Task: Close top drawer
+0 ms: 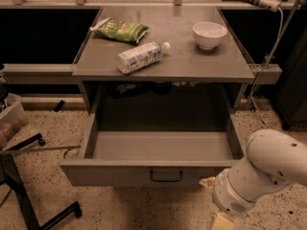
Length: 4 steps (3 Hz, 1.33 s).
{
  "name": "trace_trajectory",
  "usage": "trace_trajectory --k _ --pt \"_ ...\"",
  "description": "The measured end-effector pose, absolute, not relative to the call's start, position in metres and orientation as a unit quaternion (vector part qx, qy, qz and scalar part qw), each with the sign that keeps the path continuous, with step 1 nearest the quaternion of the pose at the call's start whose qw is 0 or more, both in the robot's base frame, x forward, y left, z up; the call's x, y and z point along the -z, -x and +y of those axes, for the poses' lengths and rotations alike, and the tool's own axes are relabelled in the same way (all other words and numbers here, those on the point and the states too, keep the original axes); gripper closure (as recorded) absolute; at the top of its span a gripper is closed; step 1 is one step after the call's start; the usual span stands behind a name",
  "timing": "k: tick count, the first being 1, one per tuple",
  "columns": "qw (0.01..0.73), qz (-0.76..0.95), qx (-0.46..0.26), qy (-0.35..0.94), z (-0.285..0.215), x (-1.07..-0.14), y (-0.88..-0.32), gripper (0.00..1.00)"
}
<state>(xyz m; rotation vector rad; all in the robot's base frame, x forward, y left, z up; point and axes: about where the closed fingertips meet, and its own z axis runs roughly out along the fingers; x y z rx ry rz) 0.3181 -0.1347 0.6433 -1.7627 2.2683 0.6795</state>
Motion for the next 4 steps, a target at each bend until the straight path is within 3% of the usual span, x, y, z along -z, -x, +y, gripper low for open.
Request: trace_trajectory --k 2,4 --pt "0.100 0.755 -0.217 0.610 -0.124 -0.647 -0.341 0.00" --pt "0.110 0.740 -0.207 0.631 -0.109 -0.644 -0.420 0.00"
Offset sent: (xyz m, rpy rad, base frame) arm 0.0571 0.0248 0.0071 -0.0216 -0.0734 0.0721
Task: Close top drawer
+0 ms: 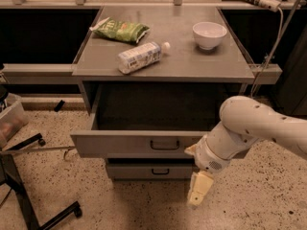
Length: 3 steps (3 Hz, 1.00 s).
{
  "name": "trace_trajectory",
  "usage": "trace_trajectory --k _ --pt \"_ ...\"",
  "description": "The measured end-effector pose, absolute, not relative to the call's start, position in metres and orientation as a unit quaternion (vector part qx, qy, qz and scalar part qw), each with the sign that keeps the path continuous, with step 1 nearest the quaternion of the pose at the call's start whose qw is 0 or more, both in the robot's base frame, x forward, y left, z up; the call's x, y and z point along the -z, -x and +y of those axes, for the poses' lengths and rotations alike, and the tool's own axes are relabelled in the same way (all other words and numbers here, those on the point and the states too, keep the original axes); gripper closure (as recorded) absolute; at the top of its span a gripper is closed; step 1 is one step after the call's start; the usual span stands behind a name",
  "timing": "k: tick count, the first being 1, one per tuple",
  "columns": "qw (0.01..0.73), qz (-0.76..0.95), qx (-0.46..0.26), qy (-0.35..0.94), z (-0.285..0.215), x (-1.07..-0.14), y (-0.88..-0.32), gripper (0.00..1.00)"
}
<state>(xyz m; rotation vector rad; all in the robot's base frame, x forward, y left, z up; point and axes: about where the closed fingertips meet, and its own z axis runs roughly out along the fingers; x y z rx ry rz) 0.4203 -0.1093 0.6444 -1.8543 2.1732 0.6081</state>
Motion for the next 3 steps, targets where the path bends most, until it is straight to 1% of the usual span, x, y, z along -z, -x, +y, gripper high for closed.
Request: trace_trajectory --k 1,2,3 --pt "0.110 0.739 -0.207 0.631 -0.109 -0.644 -0.420 0.00" --pt "0.120 0.737 -0.204 0.633 -0.108 -0.645 -0.436 0.00" --pt "0.130 0.732 -0.190 0.641 -0.098 -0.649 -0.475 0.00"
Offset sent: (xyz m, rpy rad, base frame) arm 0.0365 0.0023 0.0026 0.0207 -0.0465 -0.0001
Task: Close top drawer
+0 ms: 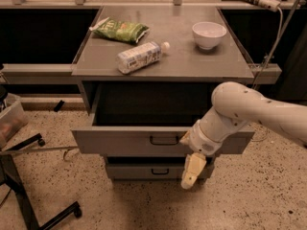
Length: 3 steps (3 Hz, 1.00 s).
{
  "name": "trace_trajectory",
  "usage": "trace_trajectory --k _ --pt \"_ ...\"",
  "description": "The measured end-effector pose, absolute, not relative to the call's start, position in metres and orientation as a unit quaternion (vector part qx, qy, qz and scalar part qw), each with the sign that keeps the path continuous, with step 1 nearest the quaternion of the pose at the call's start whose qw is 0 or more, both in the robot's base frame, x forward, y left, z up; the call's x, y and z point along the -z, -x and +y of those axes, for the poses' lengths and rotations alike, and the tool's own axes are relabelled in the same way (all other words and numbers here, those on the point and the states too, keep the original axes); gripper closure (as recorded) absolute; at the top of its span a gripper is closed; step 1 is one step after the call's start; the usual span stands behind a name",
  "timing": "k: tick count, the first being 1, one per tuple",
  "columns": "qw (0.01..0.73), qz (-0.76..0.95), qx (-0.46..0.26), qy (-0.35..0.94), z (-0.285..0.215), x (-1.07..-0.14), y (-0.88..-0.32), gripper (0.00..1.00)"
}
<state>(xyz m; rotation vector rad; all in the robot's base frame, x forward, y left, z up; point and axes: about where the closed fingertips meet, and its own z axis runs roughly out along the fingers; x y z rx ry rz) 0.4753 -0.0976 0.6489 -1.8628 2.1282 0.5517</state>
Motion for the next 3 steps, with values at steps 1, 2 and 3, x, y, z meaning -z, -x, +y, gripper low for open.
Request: trace_trajectory --k 1,2,3 --pt "0.134 0.729 -0.179 0.648 -0.088 -0.654 -0.505 0.00" --pt "0.137 0.722 -0.162 0.659 -0.071 -0.661 -0.537 0.00" --pt "0.141 0.718 -0.160 0.663 -0.065 -0.665 -0.542 0.00"
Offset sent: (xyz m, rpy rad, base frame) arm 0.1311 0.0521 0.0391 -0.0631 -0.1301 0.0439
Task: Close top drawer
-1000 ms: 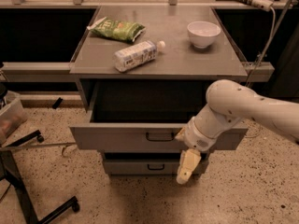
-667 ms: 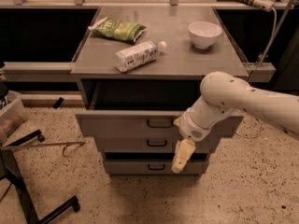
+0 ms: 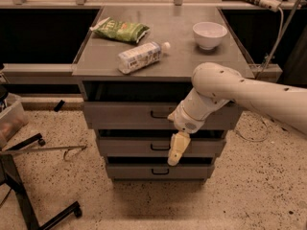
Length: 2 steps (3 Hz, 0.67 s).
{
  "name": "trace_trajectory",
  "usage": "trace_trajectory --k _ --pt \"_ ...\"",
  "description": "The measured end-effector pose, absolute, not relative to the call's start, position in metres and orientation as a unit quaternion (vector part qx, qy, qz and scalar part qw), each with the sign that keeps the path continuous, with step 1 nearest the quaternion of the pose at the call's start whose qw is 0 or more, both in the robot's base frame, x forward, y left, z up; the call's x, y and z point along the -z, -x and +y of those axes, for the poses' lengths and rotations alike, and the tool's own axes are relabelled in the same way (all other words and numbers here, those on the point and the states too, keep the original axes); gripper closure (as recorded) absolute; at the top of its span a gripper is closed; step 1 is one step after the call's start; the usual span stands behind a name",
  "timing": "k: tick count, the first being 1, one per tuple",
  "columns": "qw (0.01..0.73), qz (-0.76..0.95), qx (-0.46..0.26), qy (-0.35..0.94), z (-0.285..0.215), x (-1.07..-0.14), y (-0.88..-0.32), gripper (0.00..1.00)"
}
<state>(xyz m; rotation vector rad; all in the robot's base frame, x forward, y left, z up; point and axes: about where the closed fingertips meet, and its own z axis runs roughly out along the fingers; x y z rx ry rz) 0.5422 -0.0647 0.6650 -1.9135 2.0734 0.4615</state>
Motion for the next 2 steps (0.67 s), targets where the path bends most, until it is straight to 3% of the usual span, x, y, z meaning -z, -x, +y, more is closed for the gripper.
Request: trace_trajectory --k 1,2 --pt "0.162 0.728 -0.139 0.652 -0.0750 -0.6724 -0.5824 0.00" --pt "0.162 0.728 -0.139 0.652 -0.0747 -0.6726 -0.5789 0.00"
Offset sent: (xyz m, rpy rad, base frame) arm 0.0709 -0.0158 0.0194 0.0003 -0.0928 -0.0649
